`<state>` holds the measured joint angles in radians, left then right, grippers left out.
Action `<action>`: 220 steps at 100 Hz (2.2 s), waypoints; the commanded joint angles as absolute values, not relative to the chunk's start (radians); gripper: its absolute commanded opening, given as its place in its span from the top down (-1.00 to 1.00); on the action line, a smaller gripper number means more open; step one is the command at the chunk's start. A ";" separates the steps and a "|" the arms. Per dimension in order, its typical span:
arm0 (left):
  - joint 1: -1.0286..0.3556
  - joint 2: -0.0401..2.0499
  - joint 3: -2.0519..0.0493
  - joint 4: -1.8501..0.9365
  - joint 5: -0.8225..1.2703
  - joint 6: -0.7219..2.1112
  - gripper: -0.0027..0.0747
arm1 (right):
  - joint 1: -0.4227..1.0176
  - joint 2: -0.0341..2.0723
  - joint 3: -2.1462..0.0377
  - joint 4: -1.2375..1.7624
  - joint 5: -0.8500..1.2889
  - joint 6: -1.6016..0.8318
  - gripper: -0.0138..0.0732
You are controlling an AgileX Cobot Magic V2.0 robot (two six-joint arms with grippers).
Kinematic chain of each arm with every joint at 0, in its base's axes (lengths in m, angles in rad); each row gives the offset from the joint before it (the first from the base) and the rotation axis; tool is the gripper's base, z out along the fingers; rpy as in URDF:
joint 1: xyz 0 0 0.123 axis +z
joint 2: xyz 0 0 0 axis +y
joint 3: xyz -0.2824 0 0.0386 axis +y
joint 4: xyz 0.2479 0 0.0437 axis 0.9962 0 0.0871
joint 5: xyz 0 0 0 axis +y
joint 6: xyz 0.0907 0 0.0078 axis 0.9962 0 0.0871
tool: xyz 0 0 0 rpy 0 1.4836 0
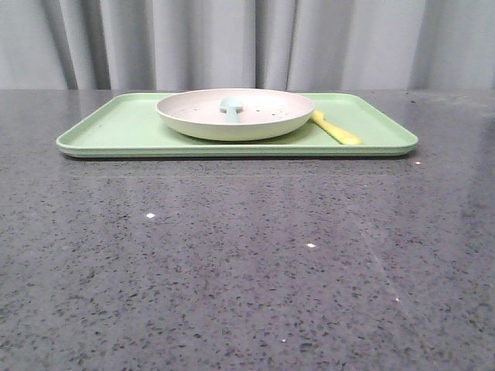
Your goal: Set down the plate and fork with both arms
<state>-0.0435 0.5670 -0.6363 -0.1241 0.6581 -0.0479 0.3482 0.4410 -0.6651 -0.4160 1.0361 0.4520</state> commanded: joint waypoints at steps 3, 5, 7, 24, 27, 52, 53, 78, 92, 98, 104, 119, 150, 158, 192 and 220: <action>-0.043 0.571 -0.664 -0.130 0.579 -0.059 0.98 | 0.342 0.448 -0.688 -0.456 0.989 0.451 0.84; -0.043 0.571 -0.664 -0.130 0.579 -0.059 0.98 | 0.342 0.448 -0.688 -0.456 0.989 0.451 0.84; -0.043 0.571 -0.664 -0.130 0.579 -0.059 0.98 | 0.342 0.448 -0.688 -0.456 0.989 0.451 0.84; -0.043 0.571 -0.664 -0.130 0.579 -0.059 0.98 | 0.342 0.448 -0.688 -0.456 0.989 0.451 0.84; -0.043 0.571 -0.664 -0.130 0.579 -0.059 0.98 | 0.342 0.448 -0.688 -0.456 0.989 0.451 0.84; -0.043 0.571 -0.645 -0.105 0.541 -0.059 0.98 | 0.342 0.448 -0.688 -0.456 0.989 0.451 0.84; -0.043 0.571 -0.643 -0.100 0.534 -0.059 0.98 | 0.342 0.448 -0.688 -0.456 0.989 0.451 0.84; -0.047 0.520 -0.454 -0.061 0.186 -0.059 0.98 | 0.342 0.448 -0.688 -0.456 0.989 0.451 0.84; -0.047 0.427 -0.334 -0.031 0.071 -0.059 0.98 | 0.342 0.448 -0.688 -0.456 0.989 0.451 0.84; -0.047 0.377 -0.287 -0.019 0.052 -0.059 0.98 | 0.342 0.448 -0.688 -0.456 0.989 0.451 0.84; -0.047 0.331 -0.252 -0.017 0.049 -0.059 0.98 | 0.342 0.448 -0.688 -0.456 0.989 0.451 0.84; -0.047 0.210 -0.168 -0.013 0.048 -0.059 0.98 | 0.342 0.448 -0.688 -0.456 0.989 0.451 0.84; -0.047 0.009 -0.078 0.013 0.050 -0.059 0.98 | 0.342 0.448 -0.688 -0.456 0.989 0.451 0.84; -0.047 -0.022 -0.065 0.013 0.050 -0.059 0.98 | 0.342 0.448 -0.688 -0.456 0.989 0.451 0.84; -0.047 -0.035 -0.026 0.029 0.043 -0.059 0.98 | 0.342 0.448 -0.688 -0.456 0.989 0.451 0.84; -0.047 -0.035 0.011 0.033 -0.027 -0.059 0.98 | 0.342 0.448 -0.688 -0.456 0.989 0.451 0.84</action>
